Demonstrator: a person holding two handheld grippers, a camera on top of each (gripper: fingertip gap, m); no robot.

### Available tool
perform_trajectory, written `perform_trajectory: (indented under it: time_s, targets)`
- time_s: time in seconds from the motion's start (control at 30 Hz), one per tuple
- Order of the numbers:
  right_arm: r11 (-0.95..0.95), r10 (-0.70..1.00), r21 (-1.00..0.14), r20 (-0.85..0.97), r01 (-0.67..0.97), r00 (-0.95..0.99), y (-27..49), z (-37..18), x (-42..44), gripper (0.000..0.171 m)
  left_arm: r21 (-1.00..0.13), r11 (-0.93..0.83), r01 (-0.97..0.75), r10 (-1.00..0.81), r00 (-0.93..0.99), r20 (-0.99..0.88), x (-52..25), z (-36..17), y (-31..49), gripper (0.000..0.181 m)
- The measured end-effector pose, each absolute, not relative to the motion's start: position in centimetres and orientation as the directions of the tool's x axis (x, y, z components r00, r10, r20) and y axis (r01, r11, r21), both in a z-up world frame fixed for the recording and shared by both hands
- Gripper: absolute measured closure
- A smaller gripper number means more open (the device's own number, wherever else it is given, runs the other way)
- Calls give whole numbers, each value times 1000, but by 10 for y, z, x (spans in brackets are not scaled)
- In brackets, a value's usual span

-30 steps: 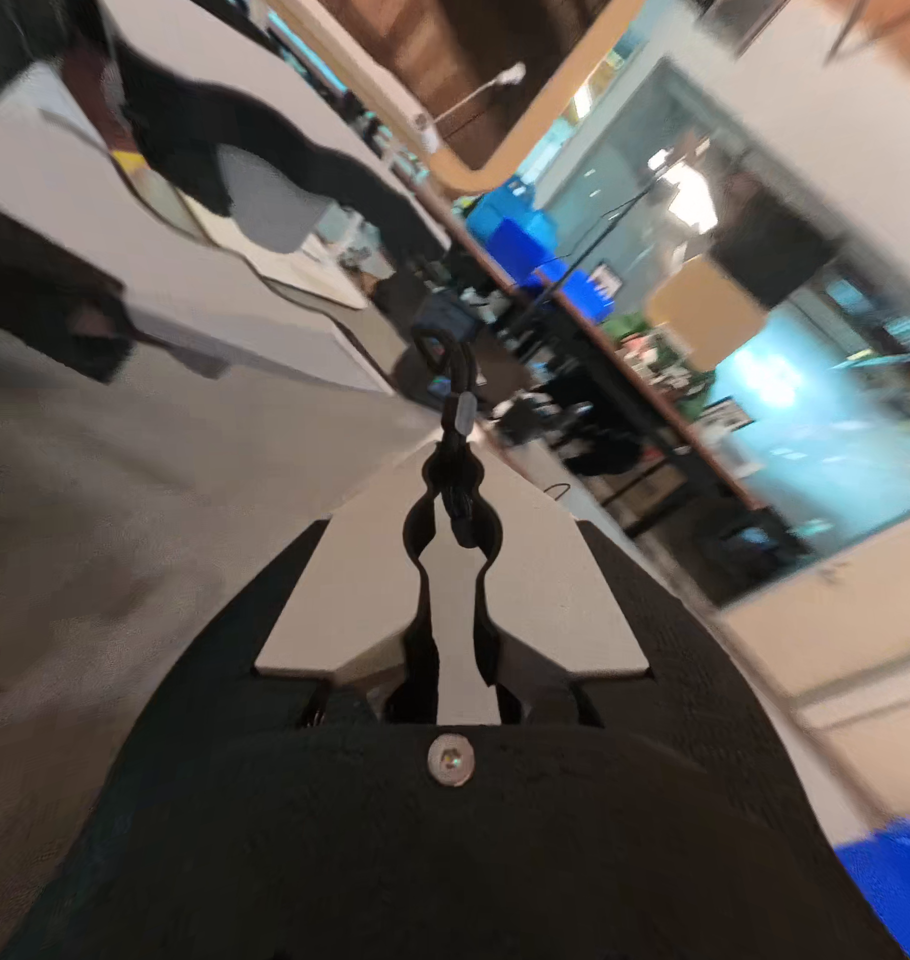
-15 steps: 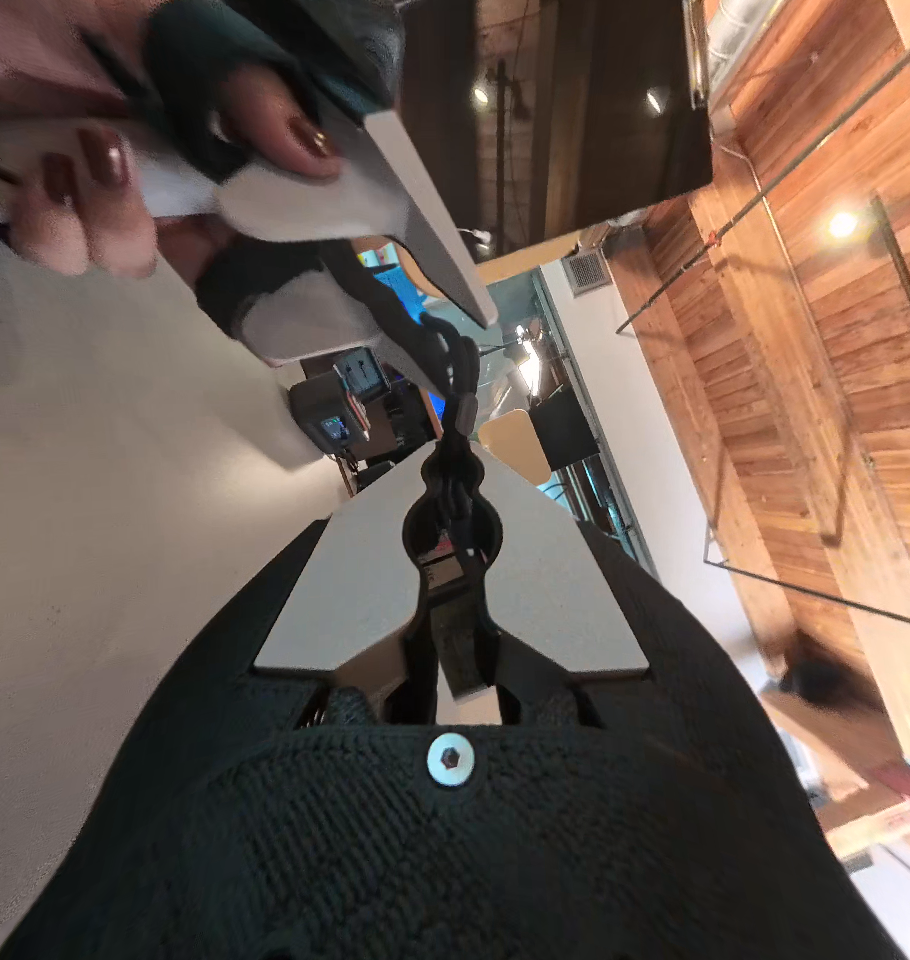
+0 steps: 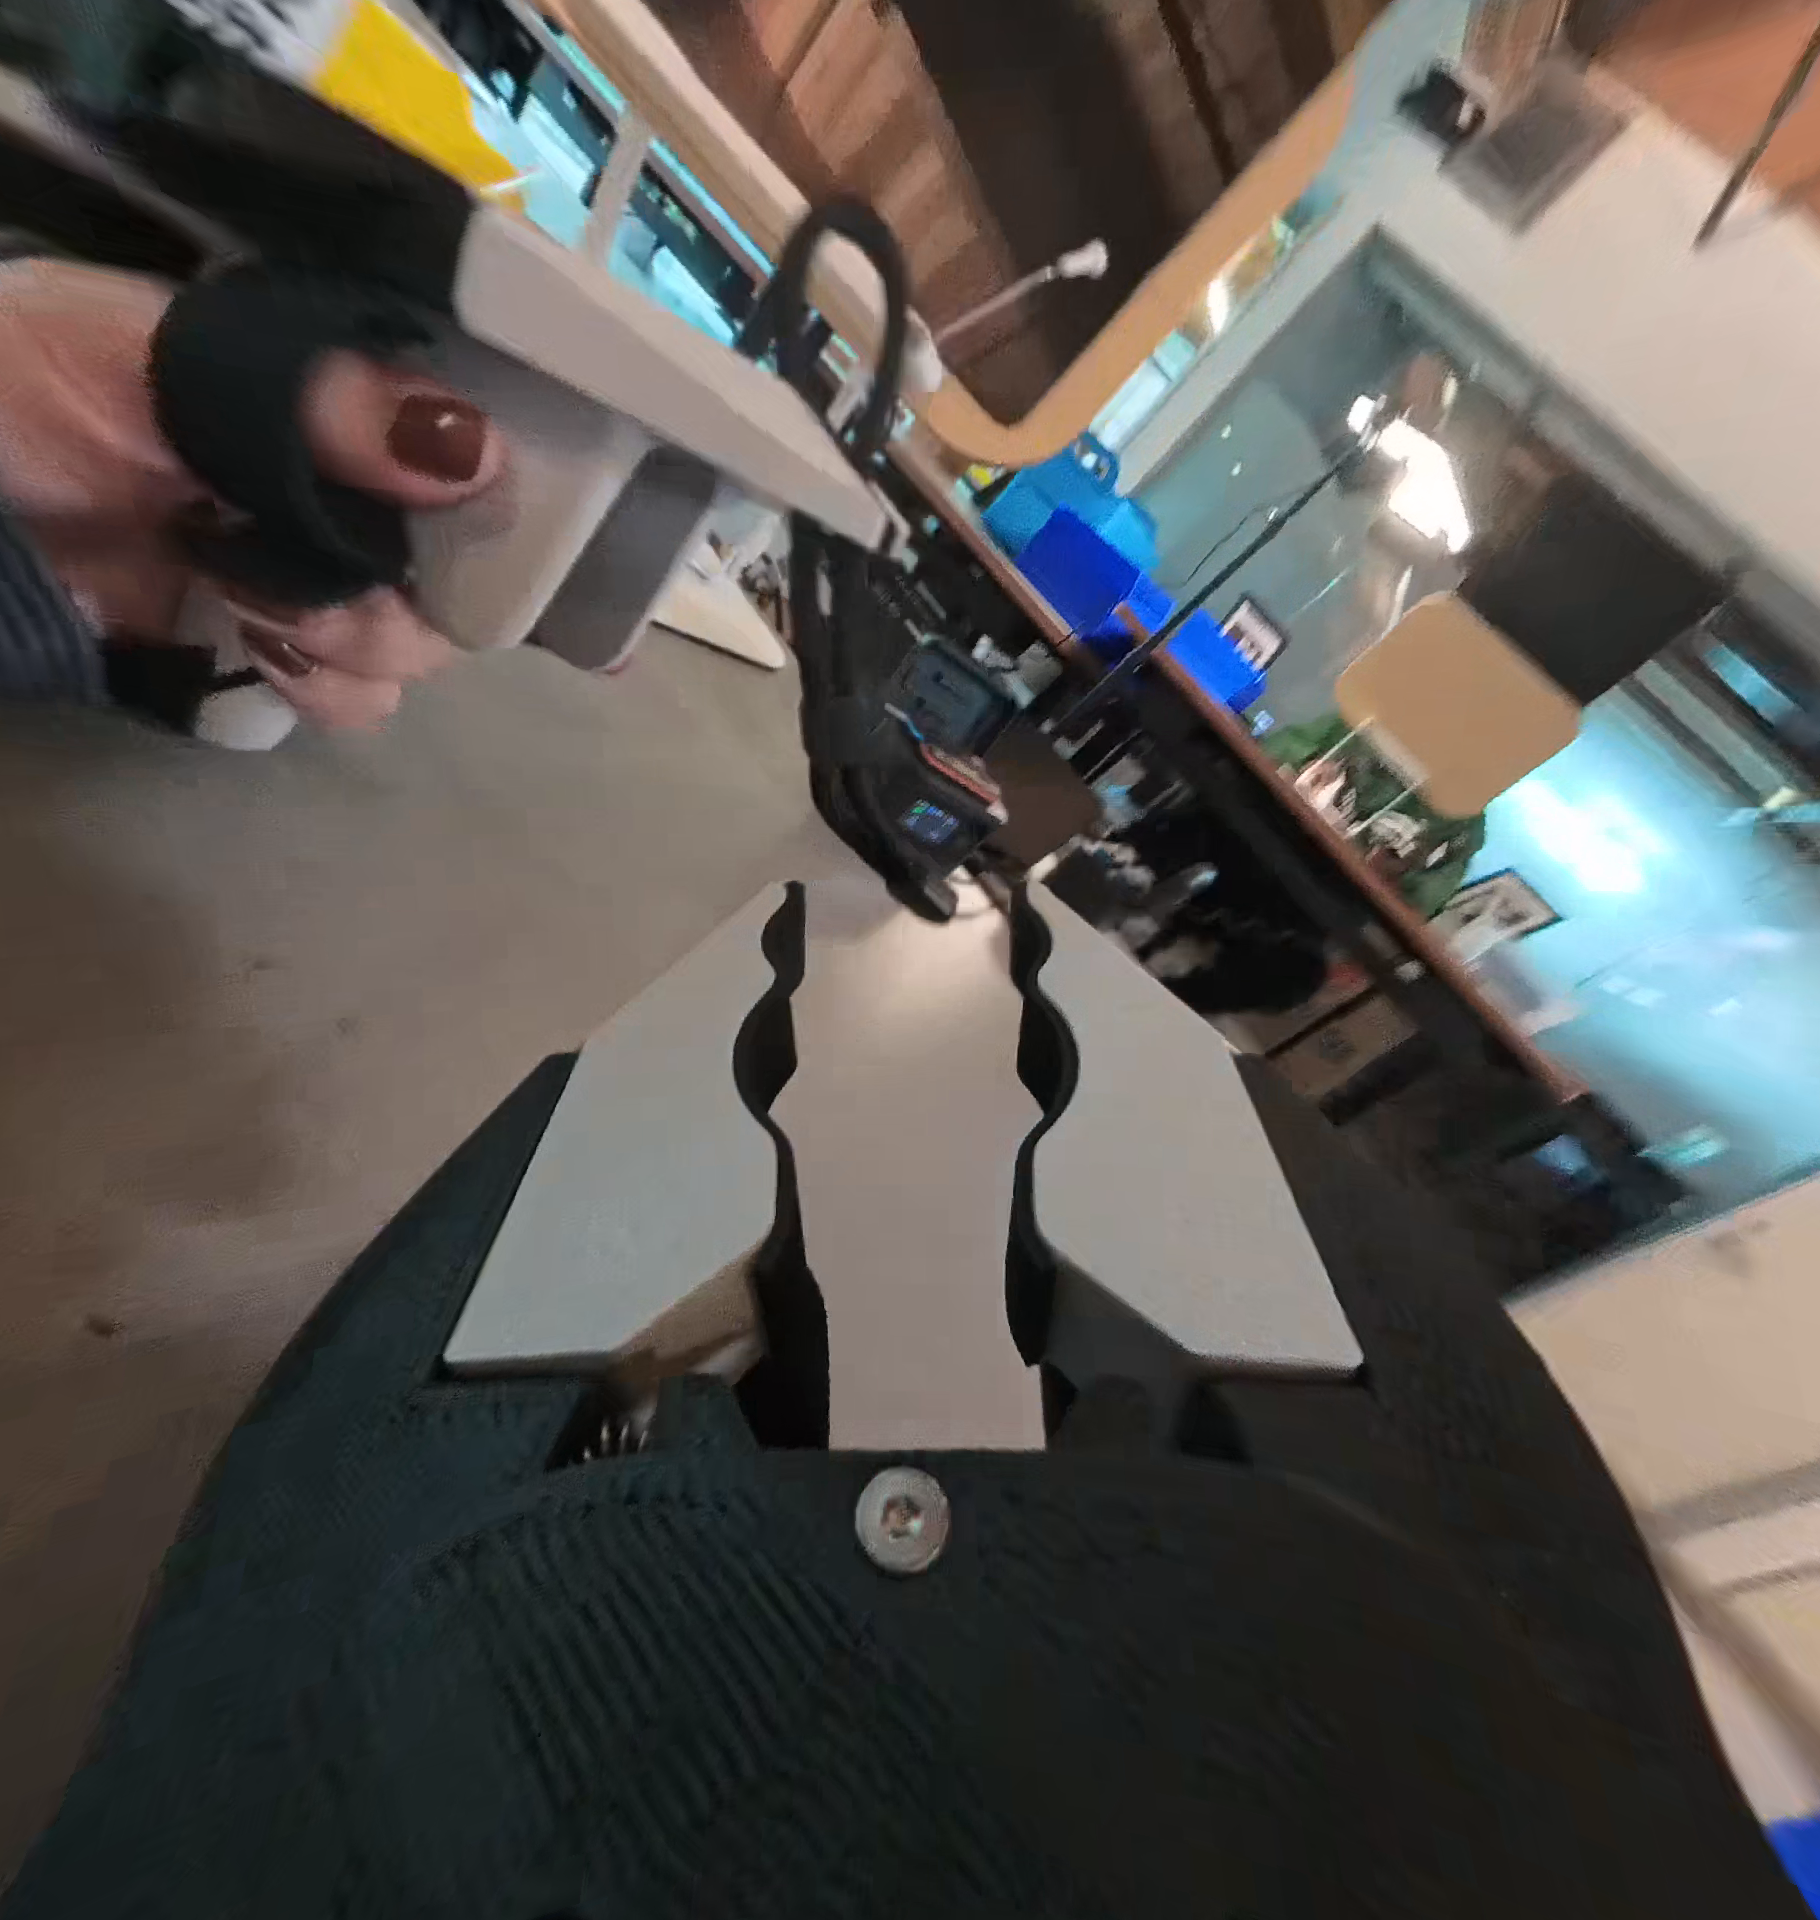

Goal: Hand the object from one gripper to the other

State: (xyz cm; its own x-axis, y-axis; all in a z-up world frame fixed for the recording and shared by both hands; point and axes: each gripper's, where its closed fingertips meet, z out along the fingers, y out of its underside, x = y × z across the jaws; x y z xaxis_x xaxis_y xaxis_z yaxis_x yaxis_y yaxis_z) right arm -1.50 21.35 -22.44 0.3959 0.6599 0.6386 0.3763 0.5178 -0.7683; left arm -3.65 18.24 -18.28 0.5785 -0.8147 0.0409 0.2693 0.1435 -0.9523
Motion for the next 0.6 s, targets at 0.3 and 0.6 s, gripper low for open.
perform_trajectory:
  time_s: [0.3,0.6]
  targets:
    - [-557,825,-827,-561,-72,68,203,-220,-15,120,-521,672,-527,-207,542,-814,-1,-190,158,181]
    - [-865,485,-501,-844,11,-230,186,-214,-10,134,-369,727,-578,-164,376,-912,24,-208,144,181]
